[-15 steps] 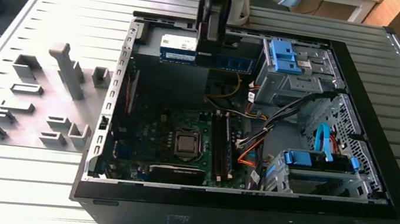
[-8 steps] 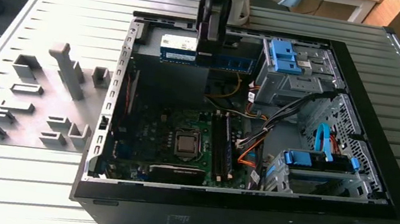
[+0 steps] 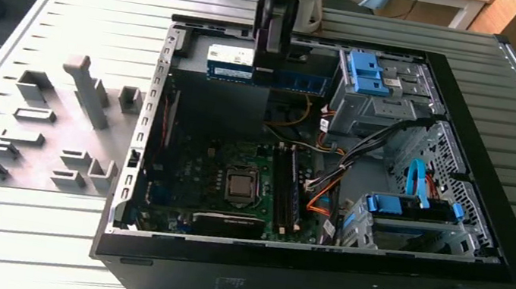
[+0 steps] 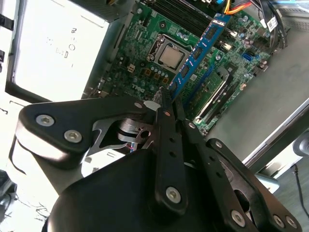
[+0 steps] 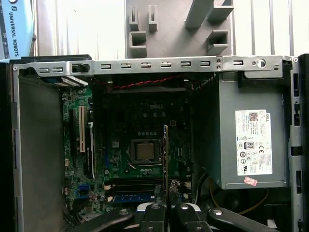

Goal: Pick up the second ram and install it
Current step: 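Insert the second ram into the second slot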

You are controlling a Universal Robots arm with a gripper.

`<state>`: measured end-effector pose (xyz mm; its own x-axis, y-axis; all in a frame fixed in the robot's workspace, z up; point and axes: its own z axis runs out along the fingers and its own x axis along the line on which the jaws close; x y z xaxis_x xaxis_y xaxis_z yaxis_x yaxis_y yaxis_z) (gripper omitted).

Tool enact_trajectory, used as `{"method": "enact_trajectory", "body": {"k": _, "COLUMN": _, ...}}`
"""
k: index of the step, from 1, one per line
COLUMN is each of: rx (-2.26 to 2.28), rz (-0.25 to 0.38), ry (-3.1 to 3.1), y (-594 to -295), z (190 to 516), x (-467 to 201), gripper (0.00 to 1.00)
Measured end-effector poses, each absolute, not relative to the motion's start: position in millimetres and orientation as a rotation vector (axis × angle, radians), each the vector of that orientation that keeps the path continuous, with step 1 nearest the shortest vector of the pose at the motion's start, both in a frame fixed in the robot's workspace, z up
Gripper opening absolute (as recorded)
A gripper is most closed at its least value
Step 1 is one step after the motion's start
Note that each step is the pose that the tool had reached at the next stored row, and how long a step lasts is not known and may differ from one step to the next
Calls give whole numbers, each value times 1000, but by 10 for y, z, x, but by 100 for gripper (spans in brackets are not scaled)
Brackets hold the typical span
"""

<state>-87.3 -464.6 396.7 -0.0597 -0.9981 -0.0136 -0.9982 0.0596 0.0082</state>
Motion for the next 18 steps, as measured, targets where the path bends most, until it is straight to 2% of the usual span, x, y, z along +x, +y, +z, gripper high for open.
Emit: {"method": "enact_trajectory", "body": {"k": 18, "rx": -1776, "rz": 13, "ry": 2590, "y": -4646, "z": 3908, "x": -874, "gripper": 14}}
